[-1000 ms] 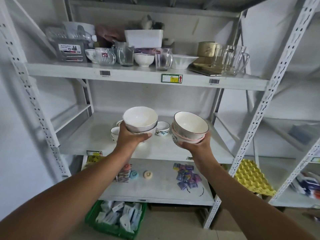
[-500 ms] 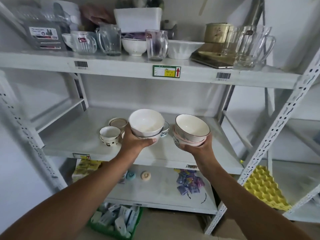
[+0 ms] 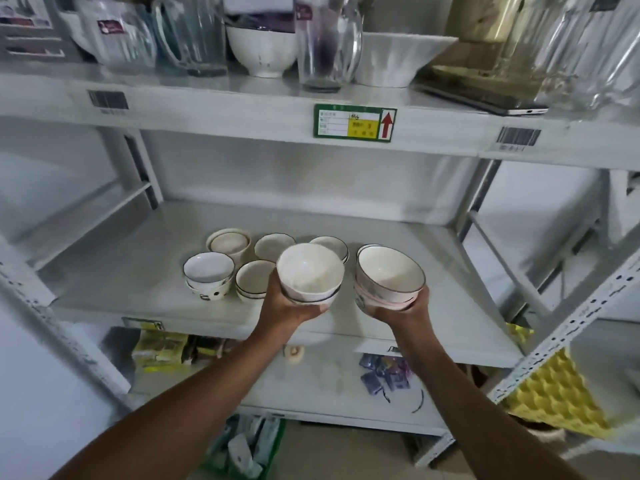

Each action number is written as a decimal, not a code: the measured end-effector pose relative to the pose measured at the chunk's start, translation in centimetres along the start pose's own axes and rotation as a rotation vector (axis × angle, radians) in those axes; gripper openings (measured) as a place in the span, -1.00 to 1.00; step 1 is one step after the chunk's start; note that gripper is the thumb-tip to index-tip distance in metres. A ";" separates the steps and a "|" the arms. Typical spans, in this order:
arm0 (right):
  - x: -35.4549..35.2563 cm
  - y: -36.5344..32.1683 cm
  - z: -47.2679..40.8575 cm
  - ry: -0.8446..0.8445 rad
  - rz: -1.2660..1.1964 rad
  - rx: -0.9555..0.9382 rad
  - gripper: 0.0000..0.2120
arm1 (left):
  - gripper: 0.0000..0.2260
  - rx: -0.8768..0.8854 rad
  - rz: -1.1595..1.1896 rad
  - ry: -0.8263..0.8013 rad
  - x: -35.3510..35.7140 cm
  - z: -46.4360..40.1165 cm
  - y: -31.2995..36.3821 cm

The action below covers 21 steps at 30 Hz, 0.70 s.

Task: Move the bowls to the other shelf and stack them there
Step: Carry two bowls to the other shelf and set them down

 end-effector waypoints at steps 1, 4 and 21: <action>0.2 0.7 -0.5 0.016 -0.001 0.010 -0.16 | -0.04 -0.006 0.000 0.003 -0.2 -0.5 -0.9; 0.7 2.9 -2.0 0.042 -0.002 0.036 -0.20 | -0.04 -0.032 -0.006 -0.009 -0.8 -2.2 -4.0; 0.5 8.1 -7.7 0.073 0.273 -0.029 -0.26 | -0.09 -0.064 -0.102 -0.040 -2.1 -8.0 -12.6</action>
Point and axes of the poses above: each hand's wrist, its own z-axis away from the middle knuckle, its own x-axis out of the palm, y = z × x, the point moved 9 cm from there along -z, towards the middle knuckle, and after that the axes turned 15 degrees about z, right-handed, at the moved point
